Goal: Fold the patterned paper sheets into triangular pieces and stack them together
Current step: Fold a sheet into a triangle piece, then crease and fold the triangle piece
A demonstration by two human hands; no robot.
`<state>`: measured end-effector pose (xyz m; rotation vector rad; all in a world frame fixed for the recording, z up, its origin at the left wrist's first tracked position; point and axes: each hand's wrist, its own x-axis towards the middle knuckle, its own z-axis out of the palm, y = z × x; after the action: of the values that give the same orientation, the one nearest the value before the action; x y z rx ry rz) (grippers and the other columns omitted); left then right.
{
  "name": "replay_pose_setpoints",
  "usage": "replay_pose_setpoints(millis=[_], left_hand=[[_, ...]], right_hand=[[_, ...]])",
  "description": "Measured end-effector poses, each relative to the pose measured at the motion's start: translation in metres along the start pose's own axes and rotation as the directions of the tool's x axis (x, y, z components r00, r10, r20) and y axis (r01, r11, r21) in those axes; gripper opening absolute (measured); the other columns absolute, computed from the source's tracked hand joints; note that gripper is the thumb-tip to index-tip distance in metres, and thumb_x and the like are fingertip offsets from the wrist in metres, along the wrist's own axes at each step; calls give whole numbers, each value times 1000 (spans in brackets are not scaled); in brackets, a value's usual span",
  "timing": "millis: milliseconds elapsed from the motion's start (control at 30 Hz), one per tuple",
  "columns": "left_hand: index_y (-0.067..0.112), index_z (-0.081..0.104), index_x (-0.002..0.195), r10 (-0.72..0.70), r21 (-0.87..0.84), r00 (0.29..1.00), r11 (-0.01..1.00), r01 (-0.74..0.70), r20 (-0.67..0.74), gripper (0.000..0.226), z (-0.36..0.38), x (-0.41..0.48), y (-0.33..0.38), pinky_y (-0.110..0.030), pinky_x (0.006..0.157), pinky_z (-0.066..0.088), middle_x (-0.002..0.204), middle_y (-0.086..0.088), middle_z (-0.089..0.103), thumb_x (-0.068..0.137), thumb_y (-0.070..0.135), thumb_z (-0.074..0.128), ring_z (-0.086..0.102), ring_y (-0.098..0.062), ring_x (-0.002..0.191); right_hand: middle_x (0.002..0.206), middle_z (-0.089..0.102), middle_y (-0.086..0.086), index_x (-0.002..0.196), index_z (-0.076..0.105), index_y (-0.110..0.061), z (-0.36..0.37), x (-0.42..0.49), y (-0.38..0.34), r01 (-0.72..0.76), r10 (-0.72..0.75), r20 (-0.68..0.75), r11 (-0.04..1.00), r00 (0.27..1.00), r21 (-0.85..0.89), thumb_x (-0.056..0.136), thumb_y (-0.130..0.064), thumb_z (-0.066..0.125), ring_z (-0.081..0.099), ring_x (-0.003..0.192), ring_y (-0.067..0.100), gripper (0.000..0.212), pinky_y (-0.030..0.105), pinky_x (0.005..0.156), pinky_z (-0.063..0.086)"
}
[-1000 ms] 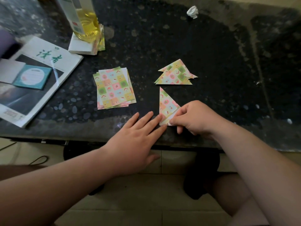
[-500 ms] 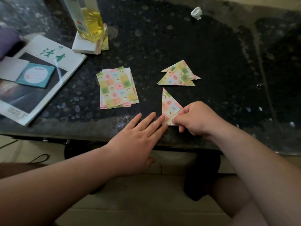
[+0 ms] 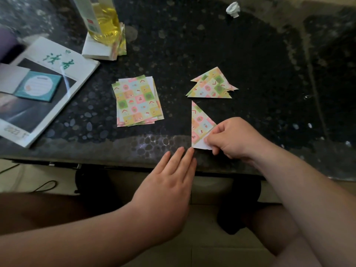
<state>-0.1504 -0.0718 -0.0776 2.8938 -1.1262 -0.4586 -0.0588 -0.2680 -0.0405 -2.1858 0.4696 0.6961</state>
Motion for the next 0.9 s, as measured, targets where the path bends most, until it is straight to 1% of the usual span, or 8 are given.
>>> replay_pose_setpoints(millis=[67,200,300,467,600,733,800,900], left_hand=[[-2,29,154,-10,20,1000,1000,10,-11,93,-1,1,1,-57,121,27,163,-23,28,83,50,59,28,-39,151],[7,49,148,-59,-60,995,997,55,-80,90,-12,9,-5,-52,117,37,152,-14,47,75,57,66,45,-33,138],[15,46,150,-51,-73,992,996,42,-113,88,-18,16,-16,-51,119,32,156,-10,41,79,63,62,38,-30,143],[16,33,159,-35,-55,999,998,34,-23,94,-16,20,-26,-51,125,20,166,-1,30,85,72,48,26,-23,153],[18,19,163,-47,-88,998,995,43,-52,96,-17,22,-28,-48,127,10,169,3,20,87,72,42,16,-19,156],[22,22,162,-54,-146,996,988,43,-71,90,-20,22,-31,-42,125,5,168,7,23,88,70,40,18,-14,154],[26,18,163,-41,-194,996,981,25,-78,88,-21,23,-34,-37,124,-1,169,12,18,92,68,47,13,-10,154],[31,14,163,-24,-236,995,972,1,-95,83,-27,25,-43,-28,120,-6,168,18,14,95,67,47,7,-6,154]], right_hand=[[62,73,6,81,76,-8,0,0,0,10,-10,21,1000,1000,0,88,-8,65,45,41,17,13,23,44,40],[64,74,6,87,71,-7,-6,1,3,55,-51,91,998,995,-42,88,-4,60,48,39,16,11,22,44,40],[60,68,8,94,67,-9,-15,2,8,95,-88,170,995,981,-36,86,2,58,47,40,18,17,25,43,38],[65,69,6,99,65,-18,-24,-2,14,243,-199,293,962,935,-124,84,-1,73,59,53,15,24,30,53,47],[71,72,2,96,67,-27,-24,-2,16,318,-254,267,920,930,-231,80,-15,85,61,57,8,27,28,60,50],[60,65,-10,80,73,-28,-15,-3,19,347,-310,178,906,934,-242,85,-23,83,55,52,3,12,19,55,42],[61,69,-10,77,76,-27,-14,-3,17,324,-296,154,923,943,-210,89,-26,80,57,52,4,12,20,56,44],[66,75,-3,83,76,-23,-15,-4,11,234,-206,161,954,965,-187,94,-31,74,58,47,8,13,27,54,48]])
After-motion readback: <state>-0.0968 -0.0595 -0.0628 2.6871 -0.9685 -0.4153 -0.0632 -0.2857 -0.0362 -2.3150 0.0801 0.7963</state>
